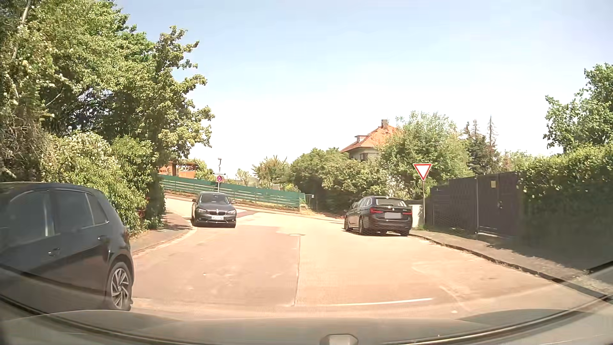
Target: Follow the waypoints while adhering to traffic rules and regulations
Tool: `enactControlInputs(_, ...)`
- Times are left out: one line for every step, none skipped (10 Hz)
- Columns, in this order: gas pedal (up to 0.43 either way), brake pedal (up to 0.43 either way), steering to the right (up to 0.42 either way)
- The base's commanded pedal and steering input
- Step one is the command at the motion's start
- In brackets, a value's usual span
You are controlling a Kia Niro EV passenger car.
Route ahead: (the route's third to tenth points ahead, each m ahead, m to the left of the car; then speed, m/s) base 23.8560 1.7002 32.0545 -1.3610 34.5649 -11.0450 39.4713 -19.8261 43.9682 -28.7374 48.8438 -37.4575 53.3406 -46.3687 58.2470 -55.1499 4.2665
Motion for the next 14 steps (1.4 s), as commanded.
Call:
enactControlInputs(0.020, 0.000, -0.014)
enactControlInputs(0.020, 0.000, -0.018)
enactControlInputs(0.020, 0.000, -0.020)
enactControlInputs(0.020, 0.000, -0.022)
enactControlInputs(0.020, 0.000, -0.027)
enactControlInputs(0.020, 0.000, -0.033)
enactControlInputs(0.020, 0.000, -0.036)
enactControlInputs(0.020, 0.000, -0.037)
enactControlInputs(0.020, 0.000, -0.032)
enactControlInputs(0.020, 0.000, -0.025)
enactControlInputs(0.020, 0.000, -0.016)
enactControlInputs(0.020, 0.000, -0.014)
enactControlInputs(0.020, 0.000, -0.013)
enactControlInputs(0.020, 0.000, -0.010)
